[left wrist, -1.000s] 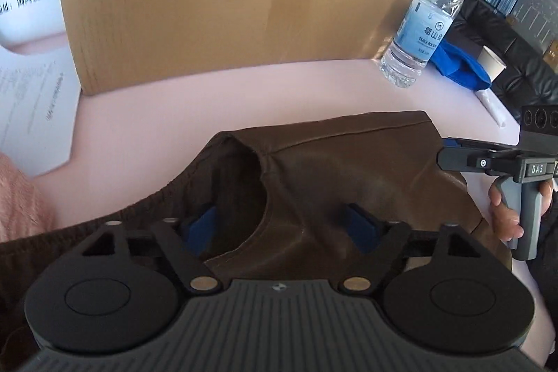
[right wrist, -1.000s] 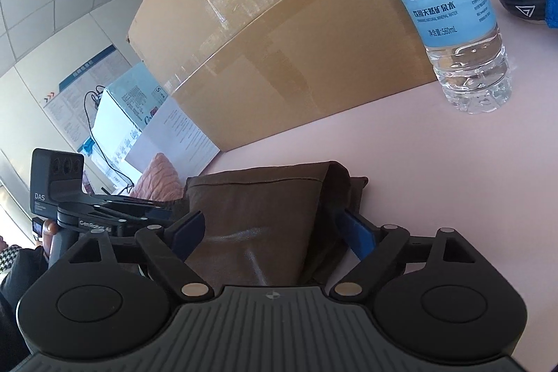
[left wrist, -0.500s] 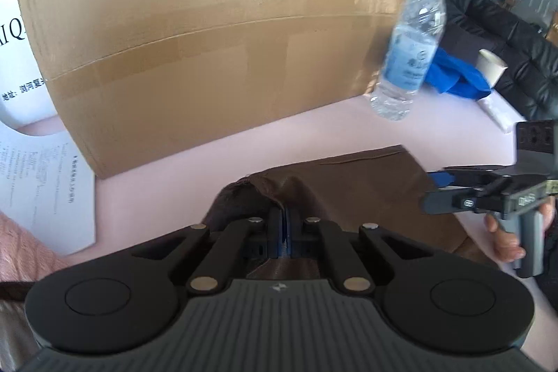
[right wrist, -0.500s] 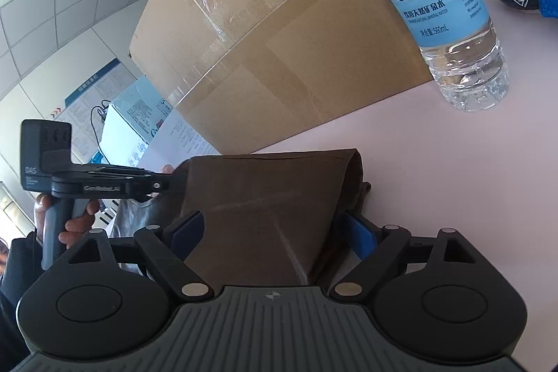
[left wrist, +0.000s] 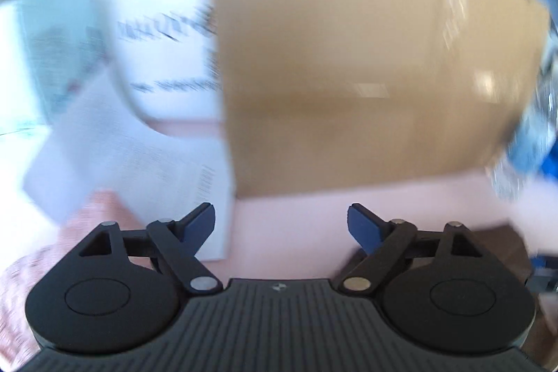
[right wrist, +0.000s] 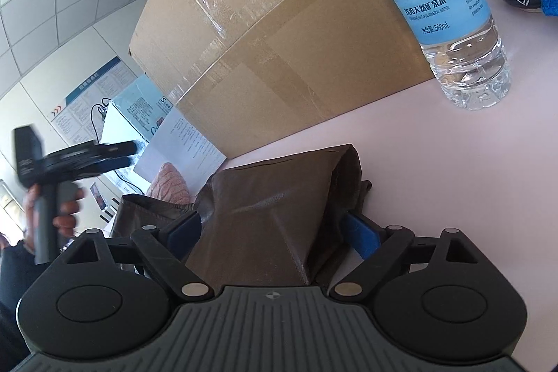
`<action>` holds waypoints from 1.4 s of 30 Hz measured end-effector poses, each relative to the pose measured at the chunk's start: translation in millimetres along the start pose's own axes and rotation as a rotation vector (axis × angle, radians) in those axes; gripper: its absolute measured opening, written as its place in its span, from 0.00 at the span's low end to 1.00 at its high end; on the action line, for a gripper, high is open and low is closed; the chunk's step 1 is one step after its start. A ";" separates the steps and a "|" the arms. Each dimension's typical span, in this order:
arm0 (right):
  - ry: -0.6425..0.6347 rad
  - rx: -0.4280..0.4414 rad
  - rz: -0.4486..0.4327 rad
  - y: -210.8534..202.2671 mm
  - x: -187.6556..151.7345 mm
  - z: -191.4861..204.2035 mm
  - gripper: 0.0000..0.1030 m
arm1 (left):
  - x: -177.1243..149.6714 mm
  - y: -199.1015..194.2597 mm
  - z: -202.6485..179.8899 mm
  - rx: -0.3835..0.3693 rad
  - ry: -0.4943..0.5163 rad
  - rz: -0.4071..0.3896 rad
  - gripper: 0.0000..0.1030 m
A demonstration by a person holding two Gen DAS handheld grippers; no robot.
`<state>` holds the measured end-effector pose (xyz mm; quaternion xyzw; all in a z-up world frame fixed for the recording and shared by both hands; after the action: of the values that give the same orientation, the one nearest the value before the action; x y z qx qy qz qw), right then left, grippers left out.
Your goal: Fold clothes
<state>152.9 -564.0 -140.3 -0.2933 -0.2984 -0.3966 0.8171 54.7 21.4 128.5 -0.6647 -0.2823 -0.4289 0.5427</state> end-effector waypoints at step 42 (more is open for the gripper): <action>-0.149 0.059 0.065 3.8 -75.2 89.4 1.00 | -190.1 -58.0 29.5 0.346 -0.333 -0.038 1.00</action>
<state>95.2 -462.5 -137.2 -0.3072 -0.3602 -0.3382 0.8133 -76.2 81.6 -11.6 -0.6181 -0.4496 -0.2687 0.5862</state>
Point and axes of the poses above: each gripper's, at about its wrist camera, not at the fingertips, and y roughly the way its jaws point, z to its left, x to its top, the point moved 3 cm from there along y, roughly the way its jaws point, and after that the axes turned 7 degrees about -z, right-handed, at the moved point
